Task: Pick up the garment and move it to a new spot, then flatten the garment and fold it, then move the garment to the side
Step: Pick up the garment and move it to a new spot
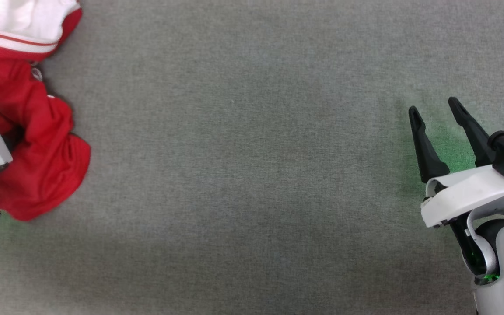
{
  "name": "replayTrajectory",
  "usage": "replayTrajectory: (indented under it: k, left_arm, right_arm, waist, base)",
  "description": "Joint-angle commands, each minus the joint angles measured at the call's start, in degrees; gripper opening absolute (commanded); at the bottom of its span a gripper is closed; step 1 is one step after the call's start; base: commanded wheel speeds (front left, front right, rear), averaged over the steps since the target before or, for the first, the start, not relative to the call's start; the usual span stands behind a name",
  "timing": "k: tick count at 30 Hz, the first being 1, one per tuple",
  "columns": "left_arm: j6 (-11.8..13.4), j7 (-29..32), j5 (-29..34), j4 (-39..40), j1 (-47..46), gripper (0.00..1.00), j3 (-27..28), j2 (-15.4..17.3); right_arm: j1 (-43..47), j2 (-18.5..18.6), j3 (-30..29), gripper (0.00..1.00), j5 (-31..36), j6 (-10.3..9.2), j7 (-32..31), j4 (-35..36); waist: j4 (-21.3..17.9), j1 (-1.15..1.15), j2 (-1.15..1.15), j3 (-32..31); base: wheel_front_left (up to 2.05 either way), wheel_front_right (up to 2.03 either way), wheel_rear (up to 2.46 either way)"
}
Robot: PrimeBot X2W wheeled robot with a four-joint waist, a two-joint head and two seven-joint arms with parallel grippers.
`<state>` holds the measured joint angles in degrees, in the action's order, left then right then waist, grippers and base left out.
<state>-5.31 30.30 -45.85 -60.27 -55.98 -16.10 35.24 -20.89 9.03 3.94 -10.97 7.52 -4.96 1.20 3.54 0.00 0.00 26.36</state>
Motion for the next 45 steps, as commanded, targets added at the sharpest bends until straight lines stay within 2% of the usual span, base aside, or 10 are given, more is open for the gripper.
replayTrajectory:
  k: [1,4,5,6,16,21,27,36,45]
  left_arm:
    - [0.0,0.7,-0.1,-2.4,1.4,1.00,-0.8,-2.1]
    - [-0.5,0.6,-0.3,-5.1,1.3,1.00,-1.2,-3.5]
    - [-0.6,0.0,-0.5,-5.6,1.0,0.37,-1.1,-3.9]
    - [-0.7,-0.6,-0.7,-5.9,0.5,0.00,-1.0,-4.1]
    - [-2.0,-8.0,1.6,-3.3,-4.1,0.00,-3.4,-1.6]
    - [-2.2,-12.0,2.8,1.3,-4.8,0.00,-5.5,0.3]
    - [-2.2,-13.8,3.3,8.1,-5.6,0.00,-7.5,2.9]
    - [-2.2,-13.3,4.4,17.8,-7.2,0.00,-9.0,5.9]
    - [-1.3,-8.4,4.0,28.3,-5.5,0.00,-10.0,8.2]
  right_arm:
    - [-0.9,0.2,0.1,1.00,0.2,-0.06,-0.2,0.5]
    - [-0.9,0.3,-0.2,1.00,0.3,-0.07,-0.6,0.9]
    - [-1.0,0.4,-0.3,1.00,0.3,-0.06,-0.8,1.0]
    - [-1.0,0.4,-0.5,1.00,0.3,-0.07,-0.9,1.1]
    - [1.7,-0.3,-2.7,1.00,-0.5,-0.07,0.1,-0.1]
    - [3.7,-0.9,-3.5,1.00,-0.8,-0.06,0.8,-1.4]
    - [5.8,-1.4,-3.8,1.00,-1.3,-0.06,1.7,-3.1]
    - [8.8,-2.1,-3.3,1.00,-2.5,-0.07,3.1,-5.4]
    - [11.1,-2.8,-3.0,1.00,-3.4,-0.07,4.0,-6.2]
  waist:
    - [-0.9,0.00,0.00,1.1]
    - [-0.9,0.00,0.00,1.2]
    - [-0.9,0.00,0.00,1.1]
    - [-0.7,0.00,0.00,1.0]
    - [1.8,0.00,0.00,-4.9]
    - [3.7,0.00,0.00,-9.4]
    - [5.7,0.00,0.00,-14.7]
    - [7.6,0.00,0.00,-22.2]
    - [7.4,0.00,0.00,-27.2]
  base:
    - [0.00,0.00,0.00]
    - [0.00,0.00,0.00]
    - [0.00,0.00,0.00]
    - [0.00,0.00,0.00]
    - [0.00,0.00,0.00]
    - [0.00,0.00,0.00]
    - [0.00,0.00,0.00]
    - [0.00,0.00,0.00]
    - [0.00,0.00,0.00]
